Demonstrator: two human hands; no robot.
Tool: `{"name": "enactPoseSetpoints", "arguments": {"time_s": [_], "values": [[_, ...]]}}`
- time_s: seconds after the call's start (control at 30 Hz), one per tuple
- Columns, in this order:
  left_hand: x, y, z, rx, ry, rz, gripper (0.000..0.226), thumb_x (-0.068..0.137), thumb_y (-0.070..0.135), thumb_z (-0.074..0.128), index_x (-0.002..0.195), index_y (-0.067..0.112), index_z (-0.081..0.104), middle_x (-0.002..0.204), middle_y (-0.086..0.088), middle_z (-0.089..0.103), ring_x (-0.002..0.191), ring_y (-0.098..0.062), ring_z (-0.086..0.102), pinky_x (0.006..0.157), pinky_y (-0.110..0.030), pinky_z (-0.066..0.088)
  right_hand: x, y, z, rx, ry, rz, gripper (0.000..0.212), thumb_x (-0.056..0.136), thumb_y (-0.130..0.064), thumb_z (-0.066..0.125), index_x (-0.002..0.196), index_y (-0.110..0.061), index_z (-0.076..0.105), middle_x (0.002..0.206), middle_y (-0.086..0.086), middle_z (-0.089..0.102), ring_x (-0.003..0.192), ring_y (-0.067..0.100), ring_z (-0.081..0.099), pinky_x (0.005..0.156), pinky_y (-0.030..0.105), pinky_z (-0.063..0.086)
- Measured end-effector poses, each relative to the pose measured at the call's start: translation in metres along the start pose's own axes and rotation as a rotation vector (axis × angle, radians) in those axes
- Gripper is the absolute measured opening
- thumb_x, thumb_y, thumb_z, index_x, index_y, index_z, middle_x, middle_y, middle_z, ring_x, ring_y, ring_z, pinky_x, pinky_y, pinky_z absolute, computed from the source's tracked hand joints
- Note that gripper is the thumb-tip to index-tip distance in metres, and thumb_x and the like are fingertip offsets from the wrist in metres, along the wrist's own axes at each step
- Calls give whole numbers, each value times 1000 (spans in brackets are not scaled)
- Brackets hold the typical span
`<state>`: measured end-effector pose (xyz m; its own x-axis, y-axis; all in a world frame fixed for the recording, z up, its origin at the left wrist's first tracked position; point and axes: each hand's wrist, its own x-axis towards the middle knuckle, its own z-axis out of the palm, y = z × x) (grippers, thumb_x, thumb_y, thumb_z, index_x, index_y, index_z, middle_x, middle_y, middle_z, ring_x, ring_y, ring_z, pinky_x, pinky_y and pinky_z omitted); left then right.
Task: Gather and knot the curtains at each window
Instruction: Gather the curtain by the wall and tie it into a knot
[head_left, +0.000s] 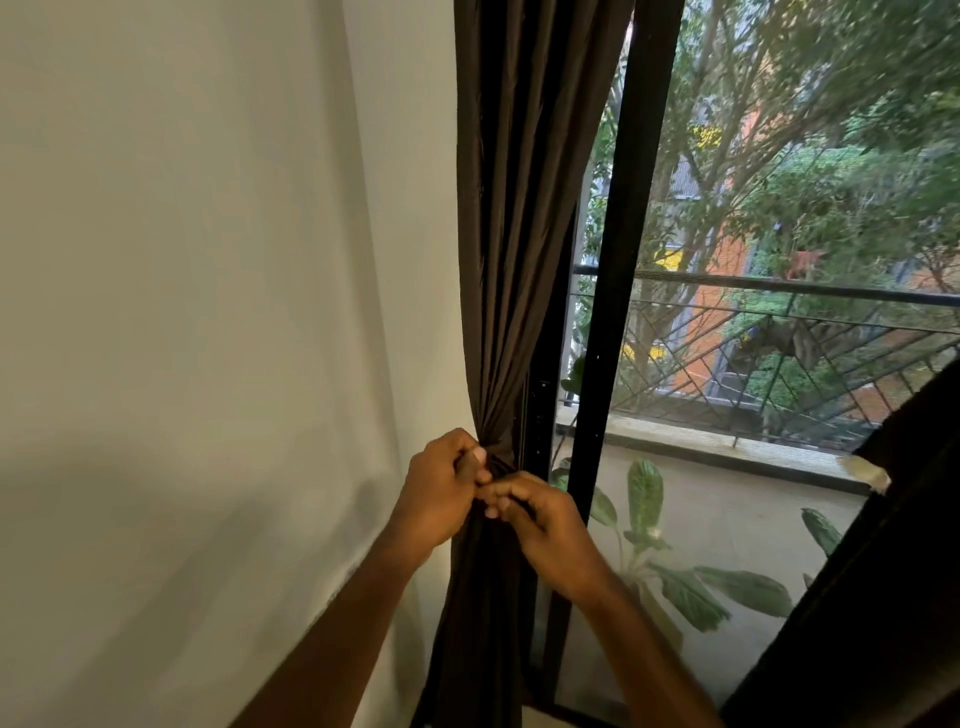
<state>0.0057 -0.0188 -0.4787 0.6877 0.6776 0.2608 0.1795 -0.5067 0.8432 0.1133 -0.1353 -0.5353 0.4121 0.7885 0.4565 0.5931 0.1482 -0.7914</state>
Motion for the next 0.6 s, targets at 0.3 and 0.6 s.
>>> {"name": "enactPoseSetpoints", "arguments": {"time_s": [0.3, 0.6], "values": [[-7, -16, 18, -180, -53, 236, 10, 93, 15, 71, 88, 13, 80, 73, -1, 73, 66, -25, 71, 68, -44, 59, -19, -8, -7, -18, -94, 34, 13, 103, -9, 56, 115, -12, 53, 94, -6, 73, 83, 13, 73, 81, 29, 59], [-12, -36, 32, 89, 8, 524, 32, 104, 32, 43, 93, 16, 68, 83, 18, 54, 82, 0, 51, 73, -14, 38, 2, -56, -50, -180, 209, -198, 12, 91, -6, 74, 98, -14, 80, 88, -20, 72, 81, -4, 70, 76, 10, 51]]}}
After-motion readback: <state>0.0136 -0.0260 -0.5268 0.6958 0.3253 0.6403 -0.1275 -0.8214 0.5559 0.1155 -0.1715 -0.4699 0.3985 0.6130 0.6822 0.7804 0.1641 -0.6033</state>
